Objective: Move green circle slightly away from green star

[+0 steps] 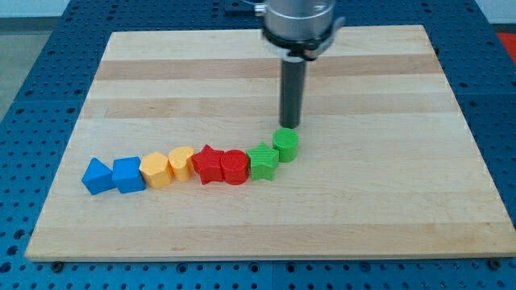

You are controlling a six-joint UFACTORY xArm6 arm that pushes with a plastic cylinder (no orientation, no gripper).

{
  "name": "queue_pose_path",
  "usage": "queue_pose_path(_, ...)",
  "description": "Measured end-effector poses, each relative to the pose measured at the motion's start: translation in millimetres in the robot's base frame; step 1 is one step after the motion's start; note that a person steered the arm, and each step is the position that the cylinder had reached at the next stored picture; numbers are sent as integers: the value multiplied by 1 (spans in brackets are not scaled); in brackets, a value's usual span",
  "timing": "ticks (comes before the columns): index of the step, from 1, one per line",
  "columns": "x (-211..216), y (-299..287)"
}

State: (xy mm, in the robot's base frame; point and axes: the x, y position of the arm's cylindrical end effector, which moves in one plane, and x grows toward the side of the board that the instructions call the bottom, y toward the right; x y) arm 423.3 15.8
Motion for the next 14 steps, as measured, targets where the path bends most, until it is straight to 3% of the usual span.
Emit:
queue_pose_path(2, 15, -36)
queue_pose_path(7, 21, 27)
queue_pose_path(10, -2, 138)
queue_pose_path(12, 25, 178)
queue_pose_path(14, 53, 133)
